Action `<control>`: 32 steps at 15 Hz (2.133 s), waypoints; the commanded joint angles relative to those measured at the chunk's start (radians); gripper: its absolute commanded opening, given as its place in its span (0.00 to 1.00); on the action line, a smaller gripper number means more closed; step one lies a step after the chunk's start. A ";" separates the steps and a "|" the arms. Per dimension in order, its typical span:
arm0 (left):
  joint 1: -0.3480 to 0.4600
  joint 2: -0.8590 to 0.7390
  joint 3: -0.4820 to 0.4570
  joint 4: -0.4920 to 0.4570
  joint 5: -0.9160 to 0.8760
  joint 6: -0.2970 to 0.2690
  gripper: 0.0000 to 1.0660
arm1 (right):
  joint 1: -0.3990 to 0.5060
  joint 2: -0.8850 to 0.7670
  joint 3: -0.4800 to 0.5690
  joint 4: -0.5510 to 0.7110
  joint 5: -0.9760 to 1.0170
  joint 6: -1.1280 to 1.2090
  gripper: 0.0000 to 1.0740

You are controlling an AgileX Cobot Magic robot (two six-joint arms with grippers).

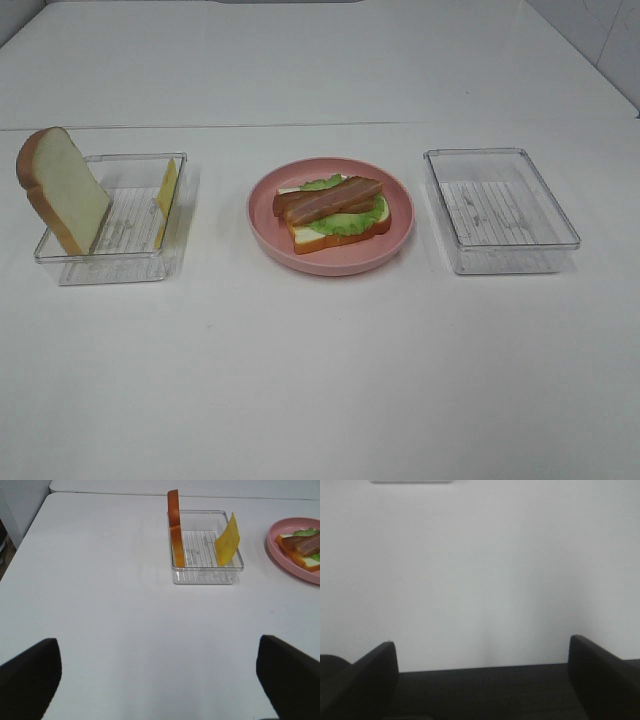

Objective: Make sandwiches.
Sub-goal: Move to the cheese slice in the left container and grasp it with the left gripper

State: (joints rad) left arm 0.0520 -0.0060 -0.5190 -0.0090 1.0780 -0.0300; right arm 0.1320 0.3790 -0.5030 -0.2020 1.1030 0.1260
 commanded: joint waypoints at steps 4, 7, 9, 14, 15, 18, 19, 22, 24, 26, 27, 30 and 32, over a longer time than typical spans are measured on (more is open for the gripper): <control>0.001 -0.004 0.003 -0.006 -0.008 0.003 0.94 | -0.005 -0.230 0.018 -0.027 -0.008 0.008 0.84; 0.001 -0.004 0.003 -0.006 -0.008 0.003 0.94 | -0.007 -0.318 0.049 -0.017 -0.001 0.002 0.84; 0.001 -0.004 0.003 -0.006 -0.008 0.003 0.94 | -0.007 -0.350 0.050 -0.014 -0.001 0.001 0.84; 0.001 -0.004 0.003 -0.006 -0.008 0.003 0.94 | -0.007 -0.412 0.050 0.026 0.002 -0.020 0.84; 0.001 -0.004 0.003 -0.006 -0.008 0.003 0.94 | -0.007 -0.412 0.050 0.027 0.002 -0.021 0.84; 0.001 -0.004 0.003 -0.006 -0.008 0.003 0.94 | -0.006 -0.412 0.050 0.028 0.002 -0.022 0.84; 0.001 -0.004 0.003 -0.006 -0.008 0.003 0.94 | -0.006 -0.412 0.050 0.028 0.002 -0.022 0.84; 0.001 -0.004 0.003 -0.006 -0.008 0.003 0.94 | -0.006 -0.412 0.050 0.028 0.002 -0.022 0.84; 0.001 -0.004 0.003 -0.006 -0.008 0.003 0.94 | -0.006 -0.412 0.050 0.028 0.002 -0.022 0.84; 0.001 -0.004 0.003 -0.006 -0.008 0.003 0.94 | -0.006 -0.412 0.050 0.028 0.002 -0.022 0.84; 0.001 -0.004 0.003 -0.006 -0.008 0.003 0.94 | -0.006 -0.412 0.050 0.028 0.002 -0.022 0.84; 0.001 -0.004 0.003 -0.006 -0.008 0.003 0.94 | -0.006 -0.412 0.050 0.028 0.002 -0.022 0.84; 0.001 -0.004 0.003 -0.006 -0.008 0.003 0.94 | -0.006 -0.412 0.050 0.028 0.002 -0.022 0.84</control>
State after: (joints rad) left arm 0.0520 -0.0060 -0.5190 -0.0090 1.0780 -0.0300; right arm 0.1320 -0.0040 -0.4560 -0.1730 1.1100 0.1150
